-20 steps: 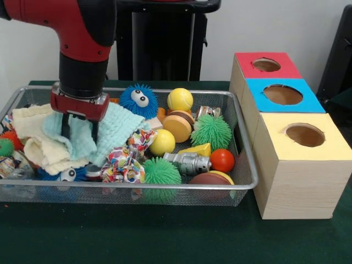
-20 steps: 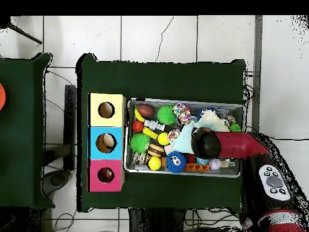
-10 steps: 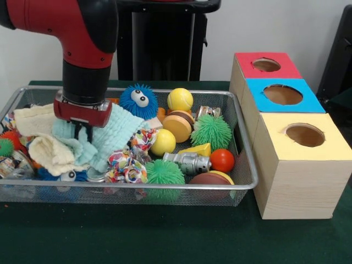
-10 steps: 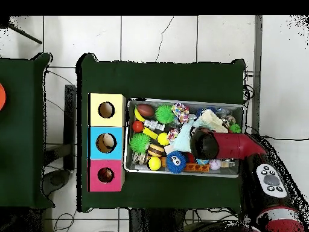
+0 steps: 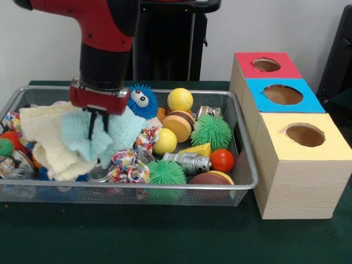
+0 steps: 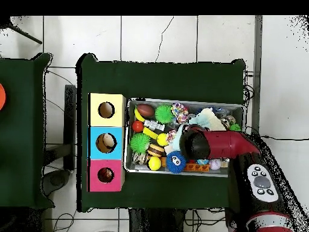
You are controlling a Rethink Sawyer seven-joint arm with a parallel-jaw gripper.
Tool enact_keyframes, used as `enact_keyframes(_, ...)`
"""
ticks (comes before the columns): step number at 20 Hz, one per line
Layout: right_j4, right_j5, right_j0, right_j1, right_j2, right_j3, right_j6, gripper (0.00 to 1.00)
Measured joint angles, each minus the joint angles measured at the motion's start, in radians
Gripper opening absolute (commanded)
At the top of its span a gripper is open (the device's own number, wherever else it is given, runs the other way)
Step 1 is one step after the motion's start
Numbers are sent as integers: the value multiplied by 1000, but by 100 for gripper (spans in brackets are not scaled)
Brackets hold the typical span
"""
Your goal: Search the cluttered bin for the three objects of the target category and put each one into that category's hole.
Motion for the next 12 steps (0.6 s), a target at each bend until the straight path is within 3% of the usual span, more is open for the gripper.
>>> enact_keyframes(6, 104, 1, 57, -110, 0, 96, 0, 0)
enact_keyframes(12, 178, 1, 96, -157, 1, 146, 0, 0)
